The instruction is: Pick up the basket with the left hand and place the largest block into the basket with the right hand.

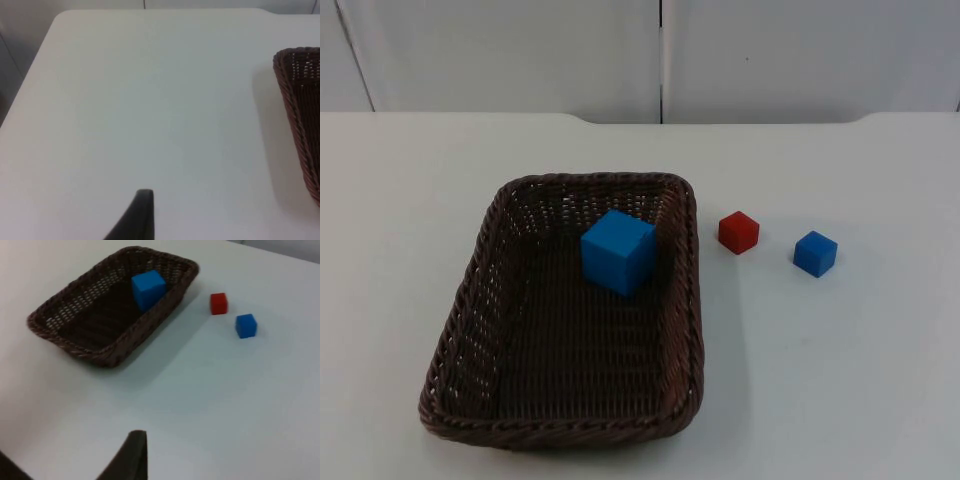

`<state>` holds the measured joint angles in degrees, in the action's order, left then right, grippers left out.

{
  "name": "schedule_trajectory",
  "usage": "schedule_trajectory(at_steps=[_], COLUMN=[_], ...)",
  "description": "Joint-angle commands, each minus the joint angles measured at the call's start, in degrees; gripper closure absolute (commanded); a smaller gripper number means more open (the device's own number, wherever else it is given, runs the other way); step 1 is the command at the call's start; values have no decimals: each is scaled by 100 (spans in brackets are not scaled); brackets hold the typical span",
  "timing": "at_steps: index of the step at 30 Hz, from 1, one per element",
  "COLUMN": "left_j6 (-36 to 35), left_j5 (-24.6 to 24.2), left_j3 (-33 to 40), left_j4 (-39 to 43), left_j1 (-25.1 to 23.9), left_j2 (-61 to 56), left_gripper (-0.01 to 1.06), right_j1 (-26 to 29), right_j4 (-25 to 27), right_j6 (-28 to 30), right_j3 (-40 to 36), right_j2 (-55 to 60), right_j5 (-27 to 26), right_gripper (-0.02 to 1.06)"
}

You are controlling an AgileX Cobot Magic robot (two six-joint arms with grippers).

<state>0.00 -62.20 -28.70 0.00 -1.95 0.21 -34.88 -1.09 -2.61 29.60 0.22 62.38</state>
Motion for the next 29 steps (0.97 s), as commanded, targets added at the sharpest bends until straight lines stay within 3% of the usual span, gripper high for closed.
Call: schedule_trajectory(at_steps=[1, 16, 29], left_j6=[0, 0, 0], left_j5=[56, 56, 56], left_j3=[30, 30, 30], left_j4=[-40, -40, -40], left_j1=[-13, -13, -13], left_j2=[-21, -21, -21], left_gripper=[0, 0, 0], right_j1=[293, 2076, 3009], right_j4=[13, 13, 13], right_j6=[44, 25, 25], right_j3=[-1, -1, -1], right_j2=[-22, -22, -22], right_j5=[-72, -72, -72], right_gripper=[-1, -1, -1])
